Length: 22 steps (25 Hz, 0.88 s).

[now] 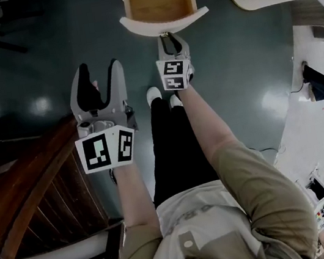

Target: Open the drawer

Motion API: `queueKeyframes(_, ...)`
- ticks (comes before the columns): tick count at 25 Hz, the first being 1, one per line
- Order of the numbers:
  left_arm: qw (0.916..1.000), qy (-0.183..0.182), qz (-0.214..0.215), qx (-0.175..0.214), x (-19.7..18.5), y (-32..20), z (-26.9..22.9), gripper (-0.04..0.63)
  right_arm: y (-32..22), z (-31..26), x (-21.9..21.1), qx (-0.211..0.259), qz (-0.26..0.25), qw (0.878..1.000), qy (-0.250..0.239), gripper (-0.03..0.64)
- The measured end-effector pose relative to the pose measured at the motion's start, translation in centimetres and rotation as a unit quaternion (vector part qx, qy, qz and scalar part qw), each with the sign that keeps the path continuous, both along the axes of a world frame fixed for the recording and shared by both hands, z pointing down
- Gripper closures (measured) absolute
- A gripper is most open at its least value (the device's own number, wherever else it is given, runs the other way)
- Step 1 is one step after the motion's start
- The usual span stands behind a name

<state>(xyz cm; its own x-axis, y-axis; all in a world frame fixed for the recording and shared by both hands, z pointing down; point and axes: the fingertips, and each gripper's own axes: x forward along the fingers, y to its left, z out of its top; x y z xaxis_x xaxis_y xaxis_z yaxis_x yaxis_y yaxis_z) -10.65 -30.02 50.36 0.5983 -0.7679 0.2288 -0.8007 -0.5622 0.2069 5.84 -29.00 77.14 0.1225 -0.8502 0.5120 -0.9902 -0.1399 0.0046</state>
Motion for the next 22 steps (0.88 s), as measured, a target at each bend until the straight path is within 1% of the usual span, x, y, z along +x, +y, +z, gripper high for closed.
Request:
queueKeyframes(5, 1.0, 0.001, 0.002, -0.008, 0.2, 0.5, 0.2, 0.313, 0.2, -0.3, -0.1, -0.012, 0.0, 1.0, -0.001, 0.511)
queueKeyframes(22, 0.9999, -0.003, 0.002, -0.014, 0.6, 1.1, 0.6, 0.313, 0.5, 0.2, -0.4, -0.015, -0.011, 1.0, -0.005, 0.511)
